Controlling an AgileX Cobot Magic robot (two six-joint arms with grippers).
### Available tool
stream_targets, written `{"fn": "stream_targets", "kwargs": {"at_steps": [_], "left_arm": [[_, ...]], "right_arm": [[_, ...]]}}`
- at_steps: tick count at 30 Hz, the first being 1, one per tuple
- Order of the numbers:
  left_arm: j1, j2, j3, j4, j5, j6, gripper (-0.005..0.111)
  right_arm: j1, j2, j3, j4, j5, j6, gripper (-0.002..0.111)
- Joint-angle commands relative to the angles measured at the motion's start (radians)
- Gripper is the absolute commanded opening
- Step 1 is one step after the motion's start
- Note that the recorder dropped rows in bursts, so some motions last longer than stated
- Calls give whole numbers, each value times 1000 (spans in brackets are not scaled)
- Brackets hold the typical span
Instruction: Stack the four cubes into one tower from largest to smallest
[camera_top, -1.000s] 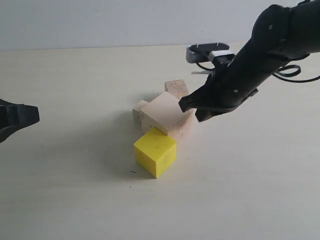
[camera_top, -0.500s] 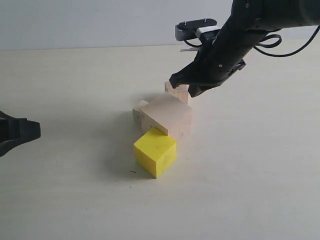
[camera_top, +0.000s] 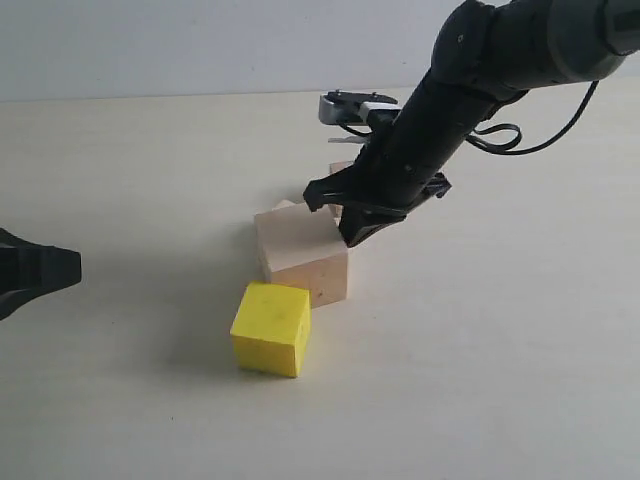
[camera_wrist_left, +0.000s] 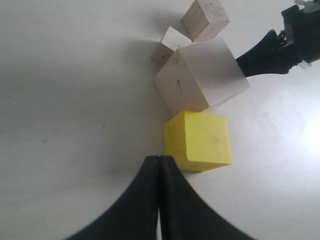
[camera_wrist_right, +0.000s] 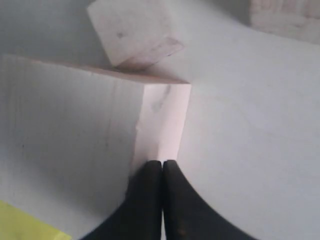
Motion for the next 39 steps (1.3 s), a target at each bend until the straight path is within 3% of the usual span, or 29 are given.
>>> {"fn": "stream_targets", "kwargs": {"at_steps": [1,5,9,12,20,28,33,39], "left_arm": [[-7,0,-5,-8,-17,18,0],[-7,0,-5,-8,7,34,0],[-7,0,-5,-8,19,42,0],[-7,0,-5,-8,13,66,0],[-7,0,-5,-8,15,93,0],[-7,0,-5,-8,38,115,0],[-7,0,-5,-8,53,120,0],[-7,0,-5,-8,61,142,0]], "right_arm": [[45,0,-12,43,-29,-17,0],[42,-21,-12,-5,-43,51,0],[42,-142,-12,-160,54,165,0],[66,-206,-2,-64,190,89,0],[221,-135,11,10,192,32,0],[231,-51,9,25,84,32,0],[231,-21,9,25,-84,34,0],[229,-14,-65,-130,-111,135,0]]}}
